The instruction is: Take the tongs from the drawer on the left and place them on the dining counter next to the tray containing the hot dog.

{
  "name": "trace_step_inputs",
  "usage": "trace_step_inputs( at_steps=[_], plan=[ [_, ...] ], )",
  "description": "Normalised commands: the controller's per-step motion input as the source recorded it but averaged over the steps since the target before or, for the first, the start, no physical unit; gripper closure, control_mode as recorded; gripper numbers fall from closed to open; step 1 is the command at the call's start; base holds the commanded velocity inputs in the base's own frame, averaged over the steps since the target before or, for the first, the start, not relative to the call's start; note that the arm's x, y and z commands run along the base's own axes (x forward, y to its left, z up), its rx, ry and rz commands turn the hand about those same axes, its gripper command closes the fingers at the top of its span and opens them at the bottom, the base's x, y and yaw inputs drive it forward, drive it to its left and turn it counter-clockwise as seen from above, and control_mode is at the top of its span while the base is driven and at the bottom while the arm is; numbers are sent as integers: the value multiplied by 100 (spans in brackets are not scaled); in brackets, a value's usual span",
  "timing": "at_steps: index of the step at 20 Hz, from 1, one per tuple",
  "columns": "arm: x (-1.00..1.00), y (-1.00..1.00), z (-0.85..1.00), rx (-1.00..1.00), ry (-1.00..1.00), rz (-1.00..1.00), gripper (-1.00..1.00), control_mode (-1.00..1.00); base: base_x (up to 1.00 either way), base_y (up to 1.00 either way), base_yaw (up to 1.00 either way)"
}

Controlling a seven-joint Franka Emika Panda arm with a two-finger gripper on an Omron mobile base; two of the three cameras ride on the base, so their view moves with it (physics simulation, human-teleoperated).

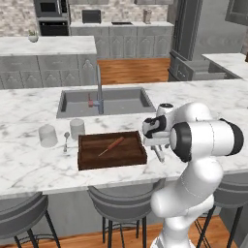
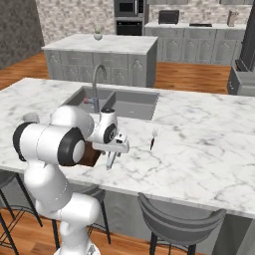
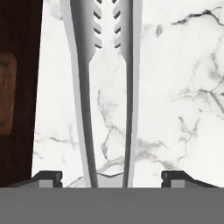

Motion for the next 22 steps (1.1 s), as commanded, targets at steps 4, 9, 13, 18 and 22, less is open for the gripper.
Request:
trace_step_inputs(
  at_steps=[4, 9, 13, 18, 22],
  plan=[
    [-3, 0, 78, 2, -18, 0, -100, -100, 0, 0, 0],
    [-27, 0, 100, 0, -25, 0, -100, -100, 0, 0, 0],
    [-54, 3, 100, 0, -28, 0, -100, -100, 0, 0, 0],
    [-75, 6, 100, 0, -30, 1, -100, -100, 0, 0, 0],
    [-90, 11, 100, 0, -30, 0, -100, -100, 0, 0, 0]
  ],
)
